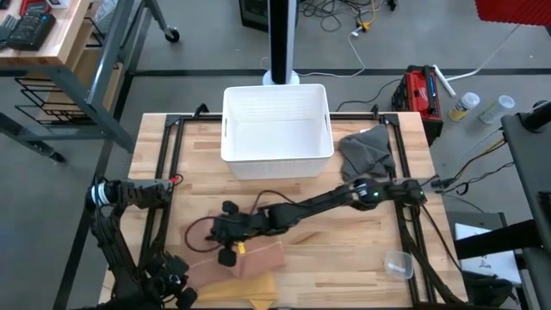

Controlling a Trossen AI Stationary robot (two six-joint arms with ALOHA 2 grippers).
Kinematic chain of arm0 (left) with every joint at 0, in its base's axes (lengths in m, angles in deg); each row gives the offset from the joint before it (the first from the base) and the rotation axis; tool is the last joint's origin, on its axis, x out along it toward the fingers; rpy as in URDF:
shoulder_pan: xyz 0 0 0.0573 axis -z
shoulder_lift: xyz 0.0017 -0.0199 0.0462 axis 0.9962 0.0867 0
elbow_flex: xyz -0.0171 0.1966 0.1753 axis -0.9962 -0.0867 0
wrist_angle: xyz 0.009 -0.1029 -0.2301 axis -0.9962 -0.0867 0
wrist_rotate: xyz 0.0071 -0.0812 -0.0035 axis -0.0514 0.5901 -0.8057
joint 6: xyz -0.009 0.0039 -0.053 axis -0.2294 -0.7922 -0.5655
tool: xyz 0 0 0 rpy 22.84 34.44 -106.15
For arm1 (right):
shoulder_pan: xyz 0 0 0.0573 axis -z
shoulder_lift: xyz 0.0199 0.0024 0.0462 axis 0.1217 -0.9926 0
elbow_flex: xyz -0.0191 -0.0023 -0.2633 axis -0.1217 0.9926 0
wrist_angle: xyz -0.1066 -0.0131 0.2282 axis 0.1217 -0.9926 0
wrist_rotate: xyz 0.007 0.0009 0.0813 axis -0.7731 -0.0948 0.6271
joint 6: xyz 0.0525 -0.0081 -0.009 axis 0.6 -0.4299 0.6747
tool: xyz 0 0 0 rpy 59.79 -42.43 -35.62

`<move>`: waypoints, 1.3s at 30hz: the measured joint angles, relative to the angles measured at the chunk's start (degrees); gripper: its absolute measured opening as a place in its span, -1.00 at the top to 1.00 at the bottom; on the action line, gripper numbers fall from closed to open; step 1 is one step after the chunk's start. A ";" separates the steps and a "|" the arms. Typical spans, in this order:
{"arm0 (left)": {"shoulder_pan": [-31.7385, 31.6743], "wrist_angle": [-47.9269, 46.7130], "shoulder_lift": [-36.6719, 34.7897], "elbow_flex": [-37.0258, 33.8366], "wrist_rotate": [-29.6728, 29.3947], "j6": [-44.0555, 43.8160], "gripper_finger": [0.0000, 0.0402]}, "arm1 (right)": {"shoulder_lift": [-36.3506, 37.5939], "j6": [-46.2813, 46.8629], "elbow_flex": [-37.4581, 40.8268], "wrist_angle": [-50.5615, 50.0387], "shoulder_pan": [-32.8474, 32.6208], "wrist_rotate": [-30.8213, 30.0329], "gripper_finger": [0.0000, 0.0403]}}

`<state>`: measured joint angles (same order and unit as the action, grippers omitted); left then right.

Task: Fold towel
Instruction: Fold the brown squared towel

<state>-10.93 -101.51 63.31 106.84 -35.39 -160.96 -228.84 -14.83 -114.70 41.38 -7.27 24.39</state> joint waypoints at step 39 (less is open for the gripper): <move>0.12 0.84 0.89 -3.67 -9.39 5.29 1.00 | -3.47 -5.30 -3.16 -19.56 3.33 2.56 -0.41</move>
<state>-10.81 -100.67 64.20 103.17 -44.78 -155.67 -232.31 -20.12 -117.86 21.83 -3.94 26.95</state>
